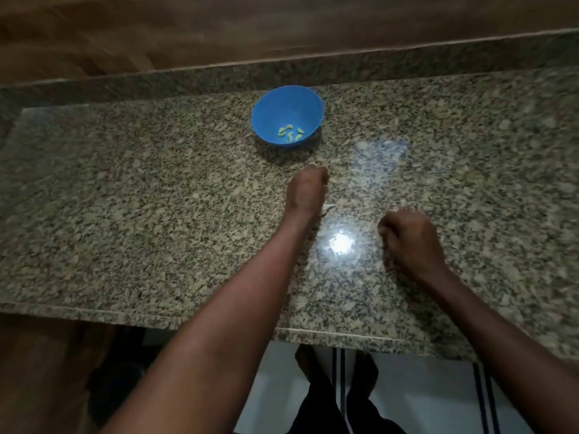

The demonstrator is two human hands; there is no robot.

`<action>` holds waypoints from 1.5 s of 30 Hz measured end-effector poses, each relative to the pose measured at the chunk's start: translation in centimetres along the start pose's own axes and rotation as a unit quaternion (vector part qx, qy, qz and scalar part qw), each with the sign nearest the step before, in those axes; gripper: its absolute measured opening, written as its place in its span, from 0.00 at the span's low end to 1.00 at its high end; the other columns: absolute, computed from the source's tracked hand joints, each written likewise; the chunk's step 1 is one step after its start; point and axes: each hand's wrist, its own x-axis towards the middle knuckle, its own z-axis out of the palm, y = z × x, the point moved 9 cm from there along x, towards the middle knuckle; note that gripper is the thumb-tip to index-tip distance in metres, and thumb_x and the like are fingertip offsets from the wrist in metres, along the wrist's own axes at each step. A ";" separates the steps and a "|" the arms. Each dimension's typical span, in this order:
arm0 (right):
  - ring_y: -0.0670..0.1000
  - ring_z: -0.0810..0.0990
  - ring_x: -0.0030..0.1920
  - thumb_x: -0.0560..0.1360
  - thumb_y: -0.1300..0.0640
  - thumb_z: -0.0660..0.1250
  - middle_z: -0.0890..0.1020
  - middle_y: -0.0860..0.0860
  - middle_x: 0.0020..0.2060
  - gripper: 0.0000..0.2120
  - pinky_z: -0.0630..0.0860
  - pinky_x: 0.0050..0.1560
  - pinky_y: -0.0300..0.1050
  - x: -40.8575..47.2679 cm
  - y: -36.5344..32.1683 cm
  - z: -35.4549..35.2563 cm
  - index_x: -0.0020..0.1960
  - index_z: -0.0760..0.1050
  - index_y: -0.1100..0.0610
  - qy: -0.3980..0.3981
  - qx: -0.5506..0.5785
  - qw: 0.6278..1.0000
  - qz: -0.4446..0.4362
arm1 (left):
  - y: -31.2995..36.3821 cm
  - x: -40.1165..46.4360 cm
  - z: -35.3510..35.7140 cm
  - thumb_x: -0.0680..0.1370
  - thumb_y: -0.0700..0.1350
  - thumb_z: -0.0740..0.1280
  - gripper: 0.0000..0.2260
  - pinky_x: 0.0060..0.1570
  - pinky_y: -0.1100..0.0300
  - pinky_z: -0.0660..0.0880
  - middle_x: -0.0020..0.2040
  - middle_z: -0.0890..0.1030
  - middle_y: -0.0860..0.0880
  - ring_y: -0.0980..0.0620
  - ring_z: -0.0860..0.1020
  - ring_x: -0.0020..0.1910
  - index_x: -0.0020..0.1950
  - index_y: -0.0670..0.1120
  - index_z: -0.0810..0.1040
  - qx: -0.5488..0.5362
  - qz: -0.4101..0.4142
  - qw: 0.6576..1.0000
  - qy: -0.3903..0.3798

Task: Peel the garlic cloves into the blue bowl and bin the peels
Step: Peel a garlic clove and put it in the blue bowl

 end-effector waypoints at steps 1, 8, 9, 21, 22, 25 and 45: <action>0.60 0.80 0.40 0.72 0.64 0.73 0.81 0.56 0.37 0.04 0.76 0.40 0.51 -0.7 0.3 -0.1 0.41 0.80 0.56 0.002 0.000 1.000 0.002 | 0.3 0.0 0.2 0.72 0.41 0.66 0.06 0.41 0.54 0.74 0.44 0.82 0.43 0.43 0.80 0.42 0.44 0.44 0.83 0.013 0.011 1.000 0.004; 0.57 0.81 0.37 0.73 0.58 0.74 0.83 0.52 0.35 0.05 0.76 0.37 0.48 -2.9 0.9 -1.9 0.45 0.77 0.53 0.032 0.029 0.996 0.079 | 2.6 -1.7 -1.0 0.74 0.39 0.69 0.07 0.42 0.56 0.80 0.42 0.86 0.47 0.49 0.82 0.39 0.48 0.46 0.86 -0.105 -0.045 0.993 0.037; 0.56 0.80 0.36 0.72 0.58 0.74 0.82 0.50 0.34 0.06 0.76 0.37 0.48 -3.0 1.1 -2.1 0.44 0.76 0.53 0.034 0.040 0.994 0.093 | 3.6 -2.6 -1.1 0.75 0.39 0.70 0.07 0.43 0.57 0.81 0.42 0.86 0.47 0.51 0.82 0.38 0.49 0.46 0.86 -0.159 -0.052 0.985 0.029; 0.47 0.84 0.31 0.76 0.61 0.74 0.85 0.51 0.33 0.02 0.79 0.33 0.40 -3.9 2.5 -2.2 0.46 0.84 0.60 -0.019 0.299 0.933 0.200 | 7.0 -12.4 4.3 0.78 0.35 0.71 0.07 0.52 0.51 0.83 0.47 0.88 0.44 0.46 0.86 0.46 0.52 0.44 0.88 -0.464 -0.098 0.870 -0.137; 0.47 0.84 0.30 0.77 0.64 0.73 0.85 0.54 0.33 0.03 0.80 0.30 0.41 -4.2 2.3 -1.9 0.48 0.83 0.65 -0.037 0.355 0.910 0.213 | 7.0 -12.6 4.0 0.78 0.35 0.72 0.07 0.51 0.53 0.83 0.47 0.88 0.44 0.49 0.86 0.46 0.53 0.43 0.87 -0.467 -0.098 0.868 -0.135; 0.48 0.82 0.29 0.78 0.66 0.71 0.84 0.53 0.31 0.05 0.78 0.28 0.39 -4.7 1.5 -1.5 0.48 0.80 0.69 -0.078 0.435 0.867 0.229 | 6.9 -13.1 3.2 0.77 0.36 0.74 0.06 0.47 0.56 0.83 0.45 0.87 0.40 0.51 0.85 0.41 0.53 0.40 0.86 -0.474 -0.118 0.863 -0.129; 0.46 0.82 0.31 0.75 0.62 0.75 0.82 0.49 0.33 0.03 0.72 0.27 0.28 -3.3 -1.6 -5.8 0.43 0.83 0.58 -0.020 0.140 0.987 0.078 | 7.0 -14.3 3.3 0.76 0.29 0.70 0.02 0.44 0.57 0.85 0.43 0.85 0.37 0.47 0.85 0.36 0.47 0.33 0.80 -0.536 -0.339 0.752 -0.182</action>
